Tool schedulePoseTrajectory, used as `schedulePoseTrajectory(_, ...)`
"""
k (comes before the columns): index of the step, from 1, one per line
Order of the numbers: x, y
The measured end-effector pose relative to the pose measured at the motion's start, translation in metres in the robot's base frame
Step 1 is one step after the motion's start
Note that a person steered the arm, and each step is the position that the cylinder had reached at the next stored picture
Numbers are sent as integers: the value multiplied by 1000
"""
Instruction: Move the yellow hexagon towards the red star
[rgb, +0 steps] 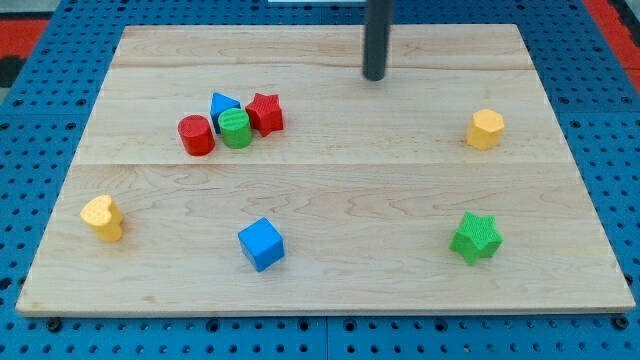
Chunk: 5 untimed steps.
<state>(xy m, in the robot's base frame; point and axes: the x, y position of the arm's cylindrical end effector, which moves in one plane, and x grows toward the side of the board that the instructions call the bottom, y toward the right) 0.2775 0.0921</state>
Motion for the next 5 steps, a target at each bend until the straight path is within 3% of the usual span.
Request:
schedulePoseTrajectory(1, -14, 53)
schedulePoseTrajectory(2, -17, 144)
schedulePoseTrajectory(3, 22, 181)
schedulePoseTrajectory(4, 86, 169)
schedulePoseTrajectory(5, 112, 129)
